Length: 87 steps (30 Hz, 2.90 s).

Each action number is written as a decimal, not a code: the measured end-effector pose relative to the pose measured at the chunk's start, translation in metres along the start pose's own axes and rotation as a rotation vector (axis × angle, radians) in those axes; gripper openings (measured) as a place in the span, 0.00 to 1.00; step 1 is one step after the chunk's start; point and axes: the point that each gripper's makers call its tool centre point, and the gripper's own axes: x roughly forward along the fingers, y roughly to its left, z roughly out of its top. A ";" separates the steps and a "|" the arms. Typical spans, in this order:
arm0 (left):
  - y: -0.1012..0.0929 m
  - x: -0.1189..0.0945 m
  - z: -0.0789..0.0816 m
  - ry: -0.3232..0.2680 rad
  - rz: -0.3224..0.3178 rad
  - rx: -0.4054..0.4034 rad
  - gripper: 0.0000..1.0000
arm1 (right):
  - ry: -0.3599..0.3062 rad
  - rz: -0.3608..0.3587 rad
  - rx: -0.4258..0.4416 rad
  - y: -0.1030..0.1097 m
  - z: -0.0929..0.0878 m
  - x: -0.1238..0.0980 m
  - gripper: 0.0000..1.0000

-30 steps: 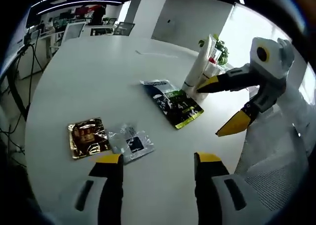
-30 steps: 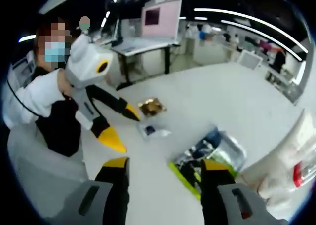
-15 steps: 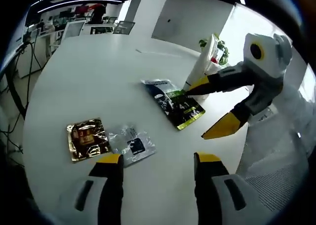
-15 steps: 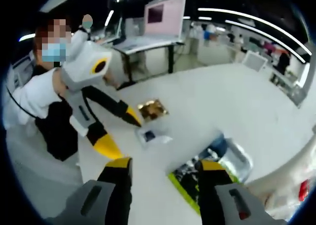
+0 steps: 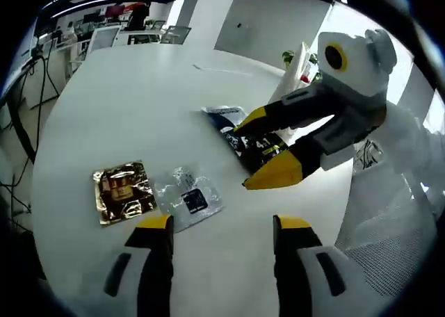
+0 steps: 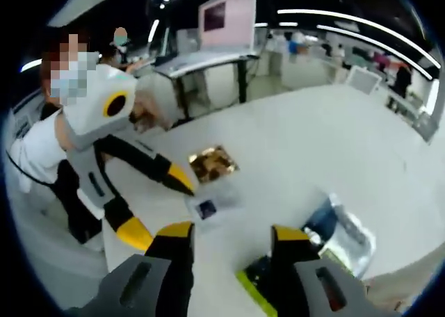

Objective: Arrange the skincare products in the storage area until every visible bottle or jar stands upright without overlapping.

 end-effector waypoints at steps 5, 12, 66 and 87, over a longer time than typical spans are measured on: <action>0.001 0.001 -0.002 0.019 0.015 0.019 0.52 | -0.011 0.025 0.059 0.001 0.001 0.011 0.39; 0.002 0.000 -0.003 0.018 0.020 0.015 0.52 | 0.000 0.050 0.106 0.001 -0.002 0.025 0.38; 0.004 0.000 -0.004 -0.005 0.030 0.004 0.49 | -0.165 0.177 0.690 0.005 0.016 0.023 0.05; 0.003 -0.002 -0.004 -0.010 0.025 0.015 0.49 | -0.168 0.155 0.704 0.011 0.013 0.030 0.00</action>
